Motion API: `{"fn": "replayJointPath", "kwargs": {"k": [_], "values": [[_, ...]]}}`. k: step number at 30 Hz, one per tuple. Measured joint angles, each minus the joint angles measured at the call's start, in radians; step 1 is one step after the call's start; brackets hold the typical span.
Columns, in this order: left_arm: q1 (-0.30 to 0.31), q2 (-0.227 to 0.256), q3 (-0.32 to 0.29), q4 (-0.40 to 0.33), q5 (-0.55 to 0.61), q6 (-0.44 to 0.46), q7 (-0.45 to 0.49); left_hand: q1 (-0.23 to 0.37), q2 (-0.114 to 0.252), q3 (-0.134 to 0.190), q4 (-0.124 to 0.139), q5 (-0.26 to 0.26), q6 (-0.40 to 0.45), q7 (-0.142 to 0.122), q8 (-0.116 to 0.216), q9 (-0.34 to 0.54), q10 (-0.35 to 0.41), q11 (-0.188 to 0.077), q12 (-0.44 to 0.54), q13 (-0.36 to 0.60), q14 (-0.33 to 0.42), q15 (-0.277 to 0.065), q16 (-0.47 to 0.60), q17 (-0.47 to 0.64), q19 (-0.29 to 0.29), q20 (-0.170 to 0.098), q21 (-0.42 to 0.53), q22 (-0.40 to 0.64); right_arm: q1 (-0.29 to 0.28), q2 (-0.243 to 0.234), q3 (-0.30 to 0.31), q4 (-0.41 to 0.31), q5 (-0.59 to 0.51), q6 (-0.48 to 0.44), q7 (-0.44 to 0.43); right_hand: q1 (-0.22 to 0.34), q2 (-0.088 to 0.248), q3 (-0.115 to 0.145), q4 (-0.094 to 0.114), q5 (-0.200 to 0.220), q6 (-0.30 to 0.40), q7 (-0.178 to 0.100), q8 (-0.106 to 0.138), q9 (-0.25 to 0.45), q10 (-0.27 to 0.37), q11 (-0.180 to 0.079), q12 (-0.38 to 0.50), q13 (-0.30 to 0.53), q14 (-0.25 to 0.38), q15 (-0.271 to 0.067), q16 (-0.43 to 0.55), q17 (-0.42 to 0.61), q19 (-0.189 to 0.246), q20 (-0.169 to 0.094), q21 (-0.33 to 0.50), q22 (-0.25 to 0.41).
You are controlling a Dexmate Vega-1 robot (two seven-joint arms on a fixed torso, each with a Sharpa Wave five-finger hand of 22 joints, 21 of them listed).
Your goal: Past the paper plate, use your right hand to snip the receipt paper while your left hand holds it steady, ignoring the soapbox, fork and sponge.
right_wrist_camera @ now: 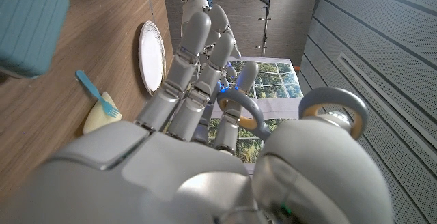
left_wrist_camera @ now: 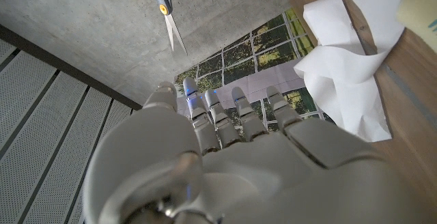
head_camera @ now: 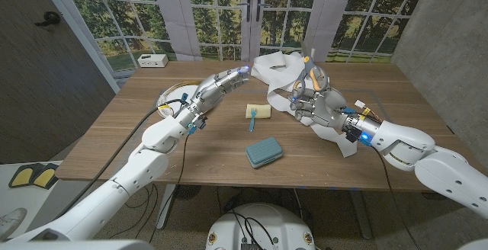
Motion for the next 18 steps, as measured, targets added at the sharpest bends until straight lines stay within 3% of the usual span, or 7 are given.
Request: {"fn": "replayJointPath", "kwargs": {"k": [7,18], "values": [[-0.007,0.048,-0.011,-0.038,0.061,0.045,0.062,-0.038,-0.038,-0.011,0.002,-0.015,-0.132,0.0,-0.006,-0.002,-0.034,0.016,-0.011,-0.019,-0.023,-0.002,0.0,0.0,0.0,0.0,0.0,0.0,-0.028,0.006,0.02,0.006,-0.003,0.01,0.011,0.0,0.0,0.005,-0.004,0.004,-0.002,-0.002,-0.007,0.0,0.0,0.0,0.0,-0.005,-0.003,0.003,0.0,-0.01,0.0,0.0,-0.008,0.0],[-0.025,0.089,0.005,-0.105,0.293,0.178,0.257,-0.098,-0.069,-0.037,0.012,-0.015,-0.301,0.0,-0.006,-0.002,-0.094,0.027,-0.019,-0.037,-0.048,-0.002,-0.006,0.0,0.0,0.0,0.0,0.0,-0.069,0.018,0.057,0.011,-0.007,0.011,0.013,0.013,0.013,0.016,-0.015,0.004,-0.002,-0.001,-0.014,0.003,0.002,-0.002,0.0,-0.005,-0.01,0.003,0.0,-0.015,0.0,0.0,-0.015,0.0]]}}
